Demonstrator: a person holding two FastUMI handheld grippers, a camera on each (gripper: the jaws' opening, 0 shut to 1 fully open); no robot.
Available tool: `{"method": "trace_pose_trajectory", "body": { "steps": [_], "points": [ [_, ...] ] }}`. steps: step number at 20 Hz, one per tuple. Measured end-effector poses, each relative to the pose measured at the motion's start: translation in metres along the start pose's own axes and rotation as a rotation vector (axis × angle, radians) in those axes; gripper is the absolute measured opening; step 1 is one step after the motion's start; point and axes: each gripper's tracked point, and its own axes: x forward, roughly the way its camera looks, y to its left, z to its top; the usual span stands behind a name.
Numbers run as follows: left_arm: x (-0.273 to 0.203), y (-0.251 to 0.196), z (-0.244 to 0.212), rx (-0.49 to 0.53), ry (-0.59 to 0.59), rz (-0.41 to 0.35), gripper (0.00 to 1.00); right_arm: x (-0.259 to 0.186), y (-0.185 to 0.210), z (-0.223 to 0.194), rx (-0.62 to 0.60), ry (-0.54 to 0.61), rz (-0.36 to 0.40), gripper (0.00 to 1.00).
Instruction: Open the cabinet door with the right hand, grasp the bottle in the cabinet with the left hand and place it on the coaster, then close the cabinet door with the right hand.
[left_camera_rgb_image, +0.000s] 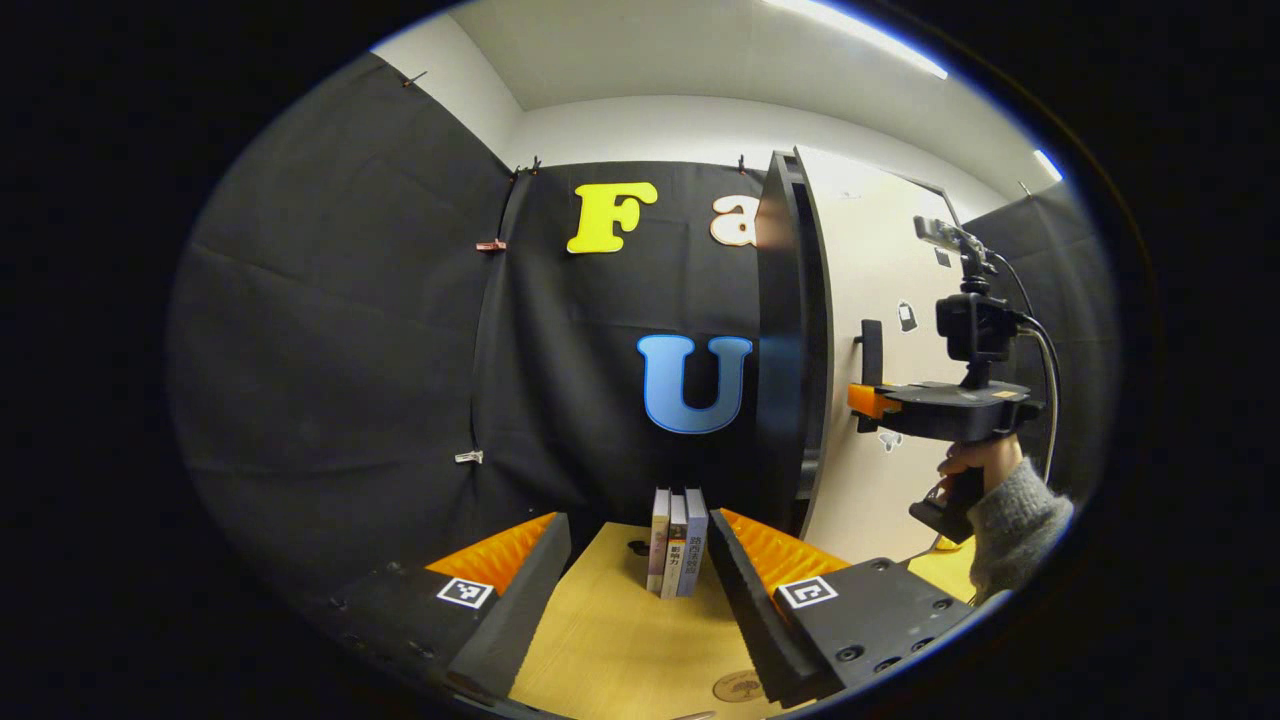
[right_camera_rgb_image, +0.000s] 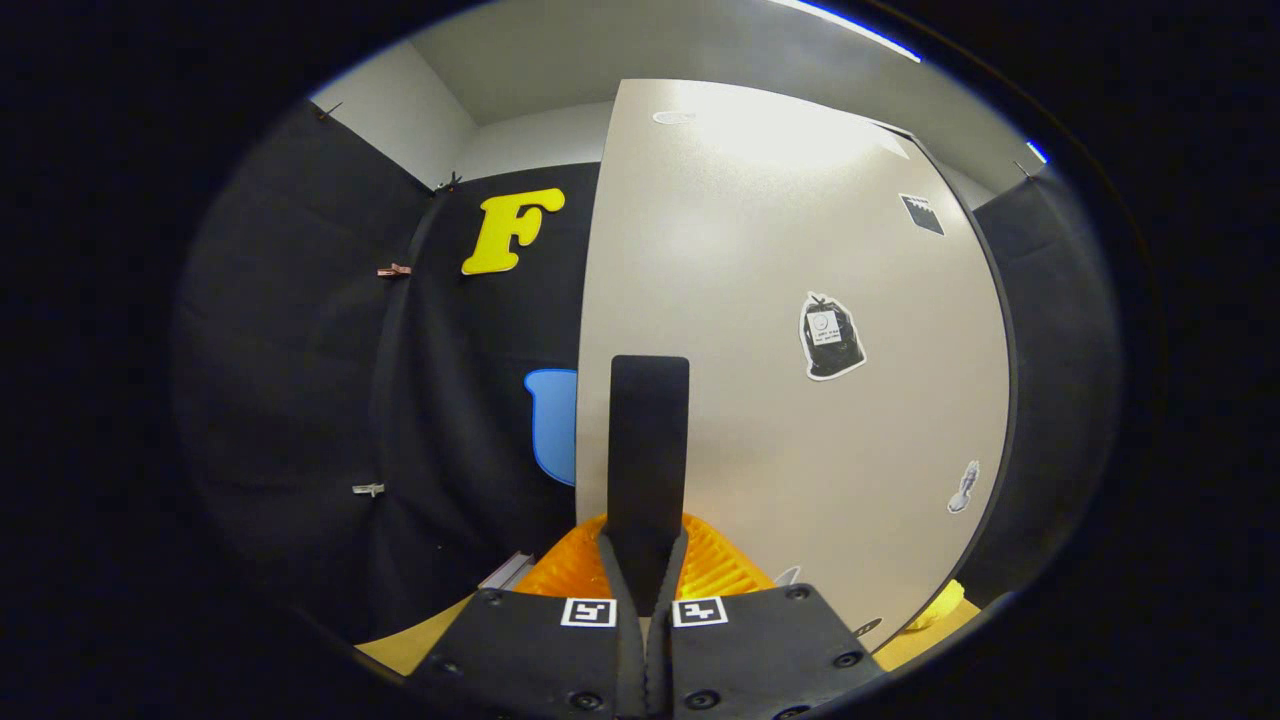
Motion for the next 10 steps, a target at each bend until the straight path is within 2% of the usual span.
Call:
{"method": "trace_pose_trajectory", "body": {
  "steps": [3, 10],
  "points": [
    [-0.012, -0.018, 0.005, -0.004, -0.013, -0.048, 0.88, -0.027, -0.002, 0.006, 0.008, 0.008, 0.025, 0.06],
    [-0.03, -0.077, 0.0, -0.027, 0.019, -0.211, 0.88, -0.099, -0.031, 0.016, 0.015, 0.016, 0.004, 0.05]
  ]
}}
